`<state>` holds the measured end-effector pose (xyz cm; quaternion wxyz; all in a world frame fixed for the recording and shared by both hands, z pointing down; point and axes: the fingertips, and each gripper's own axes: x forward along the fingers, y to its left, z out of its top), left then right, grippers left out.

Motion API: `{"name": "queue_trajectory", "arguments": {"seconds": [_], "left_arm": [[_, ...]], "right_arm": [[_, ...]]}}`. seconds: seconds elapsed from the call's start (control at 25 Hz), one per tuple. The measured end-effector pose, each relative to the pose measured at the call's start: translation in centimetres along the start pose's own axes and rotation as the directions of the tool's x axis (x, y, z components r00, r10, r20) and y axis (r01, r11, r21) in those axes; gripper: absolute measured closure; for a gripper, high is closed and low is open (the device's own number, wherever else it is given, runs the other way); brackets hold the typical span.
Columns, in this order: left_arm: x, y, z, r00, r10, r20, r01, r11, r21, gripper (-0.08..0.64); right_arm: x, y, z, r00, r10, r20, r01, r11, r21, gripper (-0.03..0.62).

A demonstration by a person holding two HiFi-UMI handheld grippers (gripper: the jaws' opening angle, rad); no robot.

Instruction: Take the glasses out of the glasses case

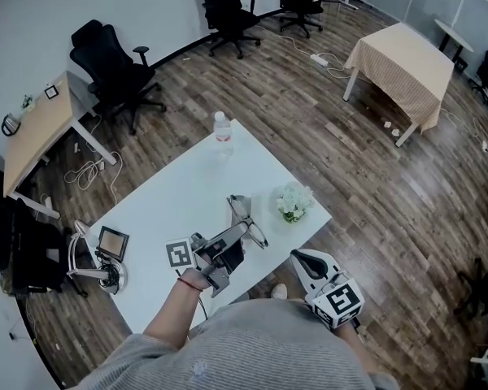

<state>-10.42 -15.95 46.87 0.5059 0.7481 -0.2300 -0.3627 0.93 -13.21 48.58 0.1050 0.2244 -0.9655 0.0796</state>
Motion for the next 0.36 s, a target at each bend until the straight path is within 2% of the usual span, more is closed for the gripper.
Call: {"name": "queue_trajectory", "arguments": {"seconds": [0.36], "left_arm": [[-0.57,0.46,0.72,1.0,0.007,0.006,-0.007,1.0,-0.021,0.541]], "right_arm": [[0.58,0.15,0.0,1.0,-0.002,-0.019,0.002,1.0,0.0,0.577]]}}
